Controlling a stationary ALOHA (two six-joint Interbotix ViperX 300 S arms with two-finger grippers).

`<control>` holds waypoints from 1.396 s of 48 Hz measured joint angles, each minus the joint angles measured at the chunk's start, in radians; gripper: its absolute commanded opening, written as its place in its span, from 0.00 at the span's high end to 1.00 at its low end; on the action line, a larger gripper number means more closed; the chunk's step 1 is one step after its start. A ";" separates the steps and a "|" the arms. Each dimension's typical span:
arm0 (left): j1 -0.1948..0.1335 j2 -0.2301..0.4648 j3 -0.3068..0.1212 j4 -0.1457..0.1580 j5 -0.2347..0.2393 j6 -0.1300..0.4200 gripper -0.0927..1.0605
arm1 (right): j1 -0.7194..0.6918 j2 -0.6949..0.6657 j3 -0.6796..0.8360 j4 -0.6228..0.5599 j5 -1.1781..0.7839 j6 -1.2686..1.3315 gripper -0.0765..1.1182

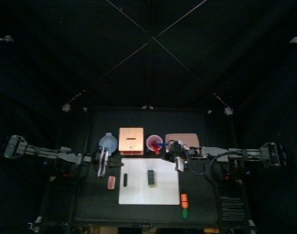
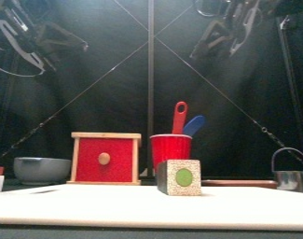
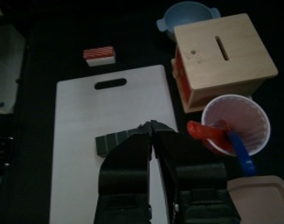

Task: Cut the sushi into 4 pieces with the knife
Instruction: Pick up the knife at its handle with right hand

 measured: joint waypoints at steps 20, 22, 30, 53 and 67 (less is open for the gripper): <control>-0.002 0.003 0.002 -0.011 0.000 0.002 0.89 | -0.008 0.311 -0.313 -0.146 0.347 -0.020 0.11; -0.002 0.003 0.002 -0.011 0.000 0.002 0.89 | -0.005 0.339 -0.339 -0.160 0.387 -0.020 0.11; -0.002 0.005 0.008 -0.011 0.000 0.002 0.89 | -0.003 0.426 -0.428 -0.215 0.532 -0.025 0.11; -0.002 0.005 0.017 -0.020 0.000 0.002 0.89 | 0.003 0.657 -0.637 -0.307 0.841 -0.094 0.12; -0.002 0.005 0.028 -0.020 0.000 0.002 0.89 | -0.002 0.718 -0.706 -0.322 0.928 -0.106 0.12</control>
